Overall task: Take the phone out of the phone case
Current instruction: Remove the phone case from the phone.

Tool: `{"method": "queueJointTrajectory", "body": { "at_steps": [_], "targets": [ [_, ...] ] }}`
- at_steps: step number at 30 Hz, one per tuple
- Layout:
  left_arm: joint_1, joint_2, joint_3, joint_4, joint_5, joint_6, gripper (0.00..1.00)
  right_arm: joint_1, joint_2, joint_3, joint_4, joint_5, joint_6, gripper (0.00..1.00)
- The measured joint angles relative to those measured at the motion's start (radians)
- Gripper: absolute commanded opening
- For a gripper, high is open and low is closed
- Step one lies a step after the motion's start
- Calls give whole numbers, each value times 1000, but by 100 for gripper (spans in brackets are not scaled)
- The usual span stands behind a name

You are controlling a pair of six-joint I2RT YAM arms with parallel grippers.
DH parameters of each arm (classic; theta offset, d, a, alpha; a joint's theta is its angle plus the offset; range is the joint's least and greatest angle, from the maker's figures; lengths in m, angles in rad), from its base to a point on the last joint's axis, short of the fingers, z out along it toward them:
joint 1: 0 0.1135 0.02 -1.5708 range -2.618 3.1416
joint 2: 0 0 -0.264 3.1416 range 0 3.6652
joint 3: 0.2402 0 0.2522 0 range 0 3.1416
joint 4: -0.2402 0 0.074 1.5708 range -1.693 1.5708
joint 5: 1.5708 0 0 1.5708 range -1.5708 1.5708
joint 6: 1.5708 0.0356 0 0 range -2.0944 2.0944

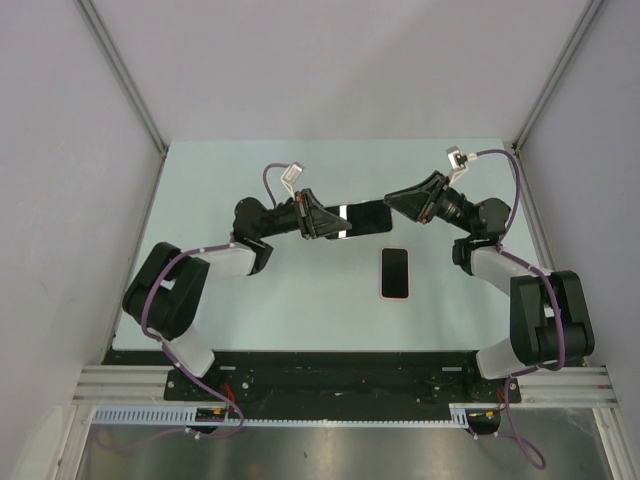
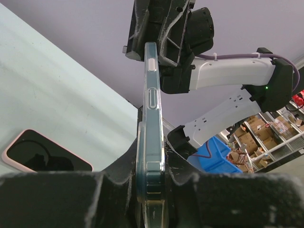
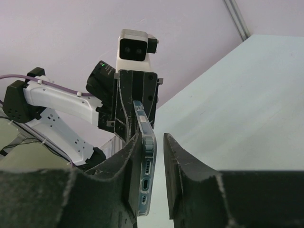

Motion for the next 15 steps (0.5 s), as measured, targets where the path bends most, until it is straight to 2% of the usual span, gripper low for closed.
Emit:
{"method": "queueJointTrajectory", "body": {
  "at_steps": [7, 10, 11, 12, 15],
  "targets": [
    [-14, 3, 0, 9, 6, 13, 0, 4, 0, 0, 31, -9, 86, 21],
    [-23, 3, 0, 13, 8, 34, 0, 8, 0, 0, 40, -10, 130, 14],
    [-23, 3, 0, 16, 10, 45, 0, 10, 0, -1, 41, -9, 148, 5],
    [-23, 3, 0, 19, 11, 52, 0, 10, 0, -1, 42, -9, 156, 2],
    [-23, 3, -3, 29, 16, 76, 0, 11, 0, -1, 44, -8, 185, 0]
  ]
}}
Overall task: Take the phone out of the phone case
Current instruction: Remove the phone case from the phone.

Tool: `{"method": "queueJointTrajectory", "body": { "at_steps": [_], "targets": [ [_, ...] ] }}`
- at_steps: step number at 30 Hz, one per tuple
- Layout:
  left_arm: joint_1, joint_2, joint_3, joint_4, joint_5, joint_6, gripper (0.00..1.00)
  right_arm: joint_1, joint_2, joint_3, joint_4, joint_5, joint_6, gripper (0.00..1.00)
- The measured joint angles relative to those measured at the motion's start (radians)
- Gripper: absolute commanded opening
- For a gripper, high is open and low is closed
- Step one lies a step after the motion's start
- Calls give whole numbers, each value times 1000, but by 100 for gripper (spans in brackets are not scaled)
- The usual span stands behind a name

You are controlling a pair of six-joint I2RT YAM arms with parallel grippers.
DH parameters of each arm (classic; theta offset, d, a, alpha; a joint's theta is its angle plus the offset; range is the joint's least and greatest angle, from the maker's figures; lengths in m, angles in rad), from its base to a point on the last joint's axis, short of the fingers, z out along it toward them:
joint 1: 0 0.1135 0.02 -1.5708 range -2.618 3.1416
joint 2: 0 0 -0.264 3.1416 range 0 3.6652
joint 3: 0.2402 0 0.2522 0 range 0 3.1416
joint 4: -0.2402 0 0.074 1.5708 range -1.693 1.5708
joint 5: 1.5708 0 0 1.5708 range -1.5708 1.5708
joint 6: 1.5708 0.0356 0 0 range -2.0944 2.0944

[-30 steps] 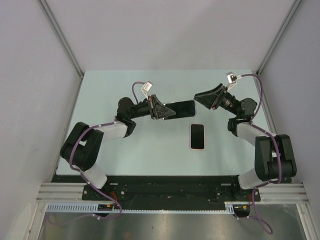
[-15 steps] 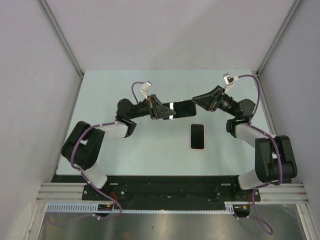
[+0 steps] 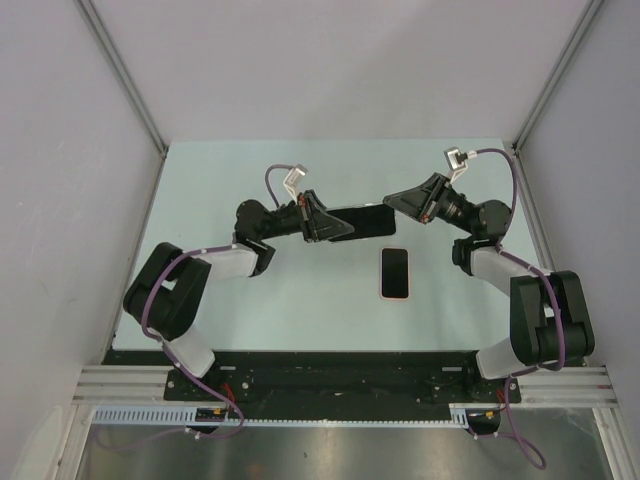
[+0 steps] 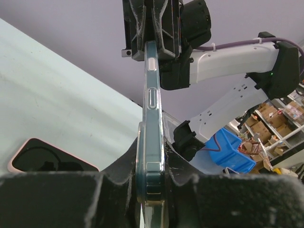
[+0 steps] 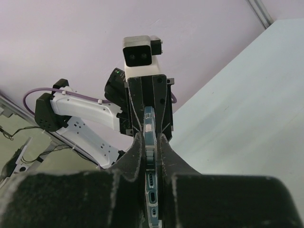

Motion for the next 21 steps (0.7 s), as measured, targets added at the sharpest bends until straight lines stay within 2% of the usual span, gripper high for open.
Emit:
{"method": "queueJointTrajectory", "body": {
  "at_steps": [21],
  "targets": [
    [-5, -13, -18, 26, 19, 62, 0, 4, -39, -11, -59, -4, 88, 0]
  ]
}}
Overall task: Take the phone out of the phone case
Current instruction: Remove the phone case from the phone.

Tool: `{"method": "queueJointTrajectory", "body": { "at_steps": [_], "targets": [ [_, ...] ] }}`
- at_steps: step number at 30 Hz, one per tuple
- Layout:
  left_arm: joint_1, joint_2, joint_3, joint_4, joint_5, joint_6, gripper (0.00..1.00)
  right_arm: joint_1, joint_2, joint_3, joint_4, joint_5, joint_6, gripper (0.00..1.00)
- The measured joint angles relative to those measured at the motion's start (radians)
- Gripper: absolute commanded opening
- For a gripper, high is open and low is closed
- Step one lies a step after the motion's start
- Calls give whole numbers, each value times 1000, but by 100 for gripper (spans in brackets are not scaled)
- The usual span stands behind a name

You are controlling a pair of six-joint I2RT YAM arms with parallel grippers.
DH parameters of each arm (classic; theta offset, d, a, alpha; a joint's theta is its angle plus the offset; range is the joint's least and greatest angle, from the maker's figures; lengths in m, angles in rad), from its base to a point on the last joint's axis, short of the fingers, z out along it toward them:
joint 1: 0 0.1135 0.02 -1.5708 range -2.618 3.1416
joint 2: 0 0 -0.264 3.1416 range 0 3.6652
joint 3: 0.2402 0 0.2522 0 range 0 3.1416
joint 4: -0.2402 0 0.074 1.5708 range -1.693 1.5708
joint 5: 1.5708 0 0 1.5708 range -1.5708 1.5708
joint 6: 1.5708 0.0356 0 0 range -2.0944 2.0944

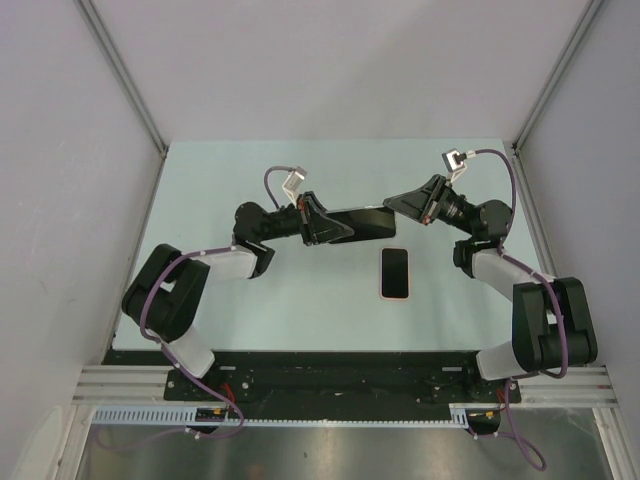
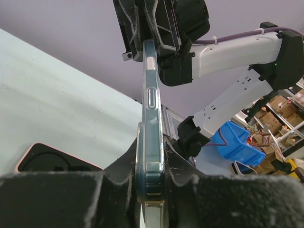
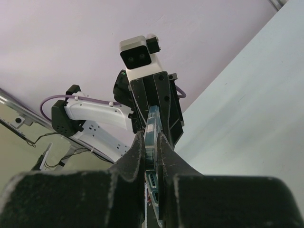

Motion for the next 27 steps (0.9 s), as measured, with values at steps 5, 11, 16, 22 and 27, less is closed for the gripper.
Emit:
{"method": "queueJointTrajectory", "body": {
  "at_steps": [5, 11, 16, 22, 27],
  "targets": [
    [-4, -1, 0, 9, 0, 13, 0, -3, -7, 0, -5, -3, 23, 0],
    [-10, -18, -10, 13, -5, 39, 0, -3, -29, 0, -19, -6, 38, 0],
    [-15, -28, -17, 19, -8, 61, 0, -3, -48, -1, -42, -5, 47, 0],
    [-18, -32, -20, 26, -8, 80, 0, -3, -82, -5, -106, 7, 68, 0],
    [-22, -32, -20, 34, -8, 96, 0, -2, -109, -9, -161, 27, 90, 0]
  ]
}}
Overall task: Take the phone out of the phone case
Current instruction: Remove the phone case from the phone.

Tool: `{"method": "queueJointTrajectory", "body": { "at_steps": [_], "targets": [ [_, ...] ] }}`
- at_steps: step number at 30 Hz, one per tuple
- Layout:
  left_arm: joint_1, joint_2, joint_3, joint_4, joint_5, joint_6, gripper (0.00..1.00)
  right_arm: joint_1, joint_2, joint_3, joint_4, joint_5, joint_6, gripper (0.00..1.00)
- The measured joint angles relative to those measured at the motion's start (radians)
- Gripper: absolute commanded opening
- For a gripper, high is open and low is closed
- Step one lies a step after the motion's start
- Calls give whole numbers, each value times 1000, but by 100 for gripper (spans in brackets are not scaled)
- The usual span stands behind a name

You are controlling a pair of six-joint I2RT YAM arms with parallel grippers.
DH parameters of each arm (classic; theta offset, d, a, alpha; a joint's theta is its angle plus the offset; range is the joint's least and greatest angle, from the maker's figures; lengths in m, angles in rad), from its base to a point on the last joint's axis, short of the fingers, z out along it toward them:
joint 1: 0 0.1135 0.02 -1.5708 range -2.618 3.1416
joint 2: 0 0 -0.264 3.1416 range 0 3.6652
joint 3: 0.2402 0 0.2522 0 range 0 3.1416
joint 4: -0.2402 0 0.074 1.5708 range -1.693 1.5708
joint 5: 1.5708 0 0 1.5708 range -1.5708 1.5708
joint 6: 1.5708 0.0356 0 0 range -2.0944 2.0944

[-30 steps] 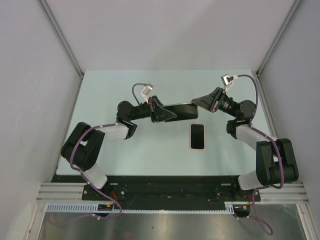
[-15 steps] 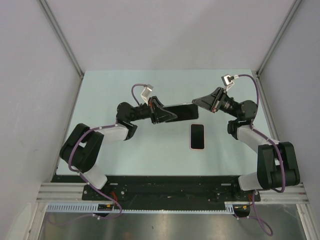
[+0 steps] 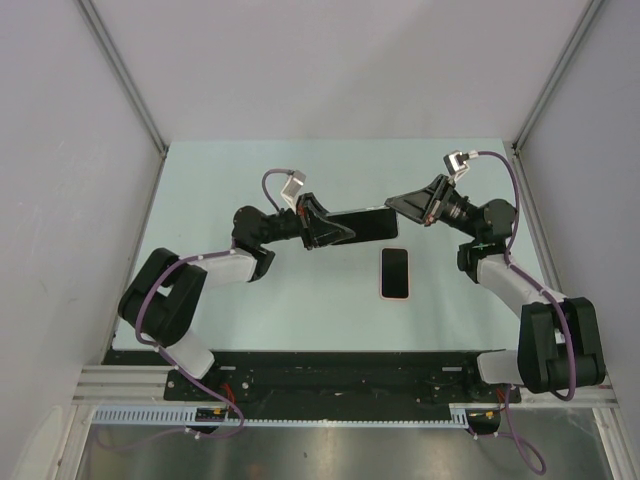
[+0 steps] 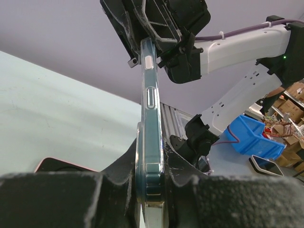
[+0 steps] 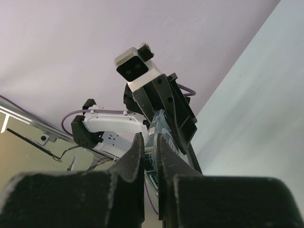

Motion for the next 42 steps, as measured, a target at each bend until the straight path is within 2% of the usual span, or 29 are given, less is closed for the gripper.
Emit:
{"method": "queueJointTrajectory", "body": {
  "at_steps": [12, 27, 28, 29, 31, 34, 35, 38, 42],
  "targets": [
    [-2, -2, -11, 0, 0, 57, 0, -1, -5, -2, -91, 30, 48, 0],
    [-8, -14, -19, -2, 0, 84, 0, -1, -3, -2, -88, 33, 36, 0],
    [-8, -14, -19, -2, 0, 83, 0, -1, -4, -2, -82, 32, 29, 2],
    [-8, -14, -19, -1, 0, 83, 0, -1, -7, -2, -81, 32, 20, 13],
    [-9, -14, -19, 1, 0, 83, 0, -3, -19, -3, -75, 29, 2, 20],
    [-13, -14, -18, 7, 4, 88, 0, -11, -38, -6, -63, 23, -11, 39],
    [-13, -12, -19, 5, 33, 93, 0, -23, -45, -6, -45, 46, -11, 49],
    [-15, 10, -19, -5, 87, 101, 0, -69, -67, -6, 8, 81, -8, 61],
    [-5, 31, -19, -23, 105, 103, 0, -82, -87, -6, 98, 89, -16, 66]
  ]
}}
